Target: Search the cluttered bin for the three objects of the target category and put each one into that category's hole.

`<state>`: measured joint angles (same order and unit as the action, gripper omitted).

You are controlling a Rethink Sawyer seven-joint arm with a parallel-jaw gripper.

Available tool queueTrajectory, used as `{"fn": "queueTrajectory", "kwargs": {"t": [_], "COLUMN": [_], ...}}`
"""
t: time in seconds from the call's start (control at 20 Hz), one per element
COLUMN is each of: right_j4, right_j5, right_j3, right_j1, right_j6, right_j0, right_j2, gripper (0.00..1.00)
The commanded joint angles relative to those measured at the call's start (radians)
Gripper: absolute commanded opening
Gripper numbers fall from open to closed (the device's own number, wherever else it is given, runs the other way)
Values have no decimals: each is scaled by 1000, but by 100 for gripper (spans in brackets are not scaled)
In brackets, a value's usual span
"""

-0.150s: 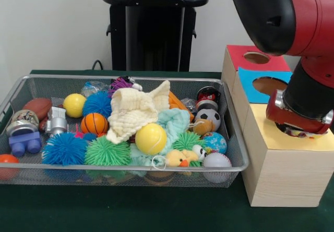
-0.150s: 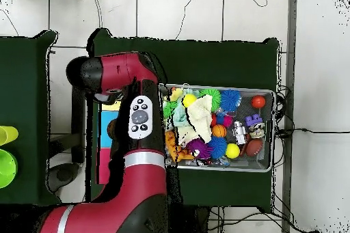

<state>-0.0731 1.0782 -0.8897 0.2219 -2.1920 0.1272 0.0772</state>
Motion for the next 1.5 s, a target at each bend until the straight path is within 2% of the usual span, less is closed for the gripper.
{"fn": "queueTrajectory", "kwargs": {"t": [0.05, 0.4, 0.45, 0.7, 0.85, 1.1, 1.15, 1.5], "right_j4": [-89, -93, -94, -92, -83, -81, -82, -88], "right_j5": [-177, -173, -176, -113, -74, -31, -29, -9], "right_j3": [-82, -28, -43, -33, -30, 20, 22, 37], "right_j1": [-29, -9, 5, 18, 12, -12, -13, -17], "right_j6": [116, 108, 107, 131, 113, 121, 122, 118], "right_j0": [-23, -41, -44, -50, -49, -57, -57, -53], "right_j2": [-77, -83, -81, -83, -78, -82, -83, -79], "gripper": [0, 0, 0, 0, 0, 0, 100, 100]}}
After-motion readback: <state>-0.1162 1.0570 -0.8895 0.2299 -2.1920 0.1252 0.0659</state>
